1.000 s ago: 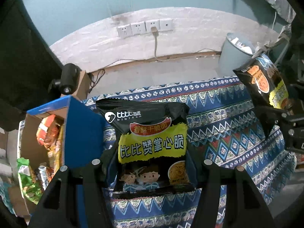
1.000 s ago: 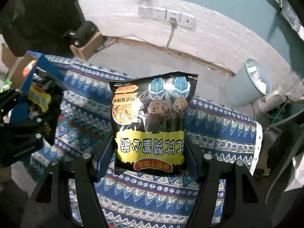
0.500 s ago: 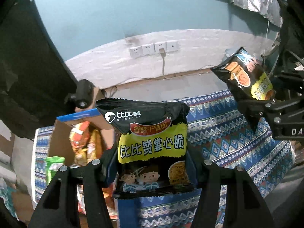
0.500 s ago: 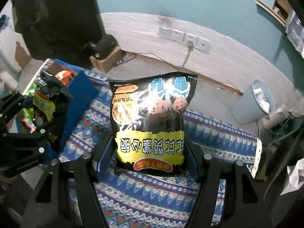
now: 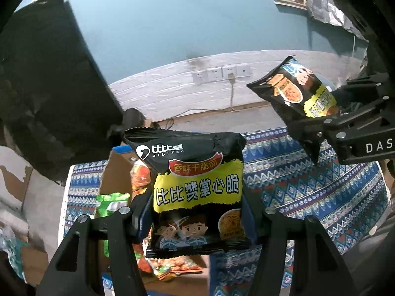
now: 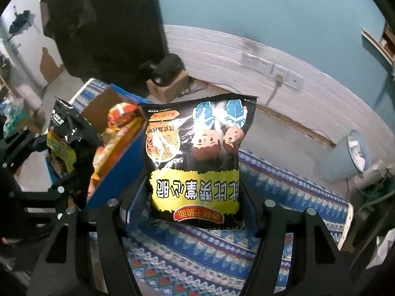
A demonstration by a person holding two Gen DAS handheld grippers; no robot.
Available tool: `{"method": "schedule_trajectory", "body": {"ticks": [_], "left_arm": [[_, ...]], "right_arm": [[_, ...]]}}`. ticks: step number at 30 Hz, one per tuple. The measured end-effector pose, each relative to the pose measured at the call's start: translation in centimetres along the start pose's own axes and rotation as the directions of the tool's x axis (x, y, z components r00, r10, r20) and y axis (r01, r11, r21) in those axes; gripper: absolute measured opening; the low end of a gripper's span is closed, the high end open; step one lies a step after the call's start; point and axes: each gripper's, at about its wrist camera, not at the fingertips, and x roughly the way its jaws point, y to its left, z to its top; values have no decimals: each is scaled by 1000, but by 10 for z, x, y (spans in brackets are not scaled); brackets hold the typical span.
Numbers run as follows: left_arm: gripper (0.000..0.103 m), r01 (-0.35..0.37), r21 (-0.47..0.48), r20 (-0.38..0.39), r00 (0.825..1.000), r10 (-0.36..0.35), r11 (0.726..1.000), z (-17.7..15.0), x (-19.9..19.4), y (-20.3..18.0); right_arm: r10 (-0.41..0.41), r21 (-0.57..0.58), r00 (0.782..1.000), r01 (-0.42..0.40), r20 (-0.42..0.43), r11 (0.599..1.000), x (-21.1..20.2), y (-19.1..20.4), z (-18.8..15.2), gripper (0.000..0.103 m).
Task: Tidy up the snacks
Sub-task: 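Lift both black chip bags and carry them over the box, then open the left tool over the box while the right tool releases its black bag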
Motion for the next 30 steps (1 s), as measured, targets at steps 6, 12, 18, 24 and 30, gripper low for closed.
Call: {"method": "schedule_trajectory", "body": {"ticks": [6, 12, 18, 24, 30], "left_arm": [[61, -20, -39, -9, 1000, 20, 999, -13, 2, 29], [61, -61, -91, -39, 998, 57, 994, -26, 14, 62], [61, -92, -155, -99, 992, 77, 984, -44, 33, 96], [61, -105, -214, -152, 986, 73, 971, -55, 49, 120], [61, -105, -260, -184, 981, 57, 960, -60, 55, 132]], "right_arm": [[36, -44, 999, -37, -10, 998, 15, 34, 17, 67], [81, -68, 996, -83, -25, 994, 33, 64, 37, 67], [132, -73, 989, -137, -61, 988, 58, 91, 53, 67], [144, -91, 984, -153, -101, 984, 79, 111, 60, 67], [169, -91, 976, -183, -136, 979, 96, 127, 61, 67]]}}
